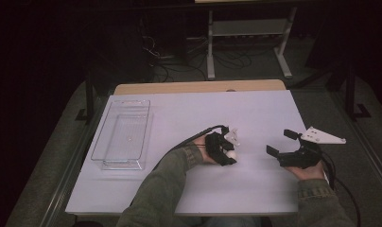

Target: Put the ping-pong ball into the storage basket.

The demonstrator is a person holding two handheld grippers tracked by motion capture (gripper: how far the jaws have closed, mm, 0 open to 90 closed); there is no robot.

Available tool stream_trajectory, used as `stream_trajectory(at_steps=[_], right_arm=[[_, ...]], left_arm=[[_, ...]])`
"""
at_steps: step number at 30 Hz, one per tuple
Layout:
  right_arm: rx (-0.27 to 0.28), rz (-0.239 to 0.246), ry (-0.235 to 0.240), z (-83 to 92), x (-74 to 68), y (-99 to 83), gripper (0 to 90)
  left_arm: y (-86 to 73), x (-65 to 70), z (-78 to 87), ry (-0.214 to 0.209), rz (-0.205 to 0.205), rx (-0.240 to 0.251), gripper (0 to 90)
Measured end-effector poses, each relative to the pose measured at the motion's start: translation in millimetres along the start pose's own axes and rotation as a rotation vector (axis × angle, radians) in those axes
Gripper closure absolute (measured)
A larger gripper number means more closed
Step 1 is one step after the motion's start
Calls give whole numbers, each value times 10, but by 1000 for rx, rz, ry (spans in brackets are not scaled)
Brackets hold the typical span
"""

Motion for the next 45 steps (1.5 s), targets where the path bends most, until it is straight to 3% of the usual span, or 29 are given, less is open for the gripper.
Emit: stream_trajectory(at_steps=[16,29,45], right_arm=[[3,-4,-1,2,3,2,0],[-2,-10,4,2,3,-4,0],[-3,-14,2,5,6,-6,0]], left_arm=[[25,-17,123,2,-8,-17,511],[194,15,292,-25,-43,-7,512],[295,4,469,-19,-74,-28,513]])
Point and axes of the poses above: each handheld gripper's, and its own axes: z roughly backward along the jaws, y roughly out of its top, x roughly to its right, the point moved 1 cm from there along -z, roughly forward along the jaws, and after that the axes turned 14 degrees about x, right-handed, at the moved point
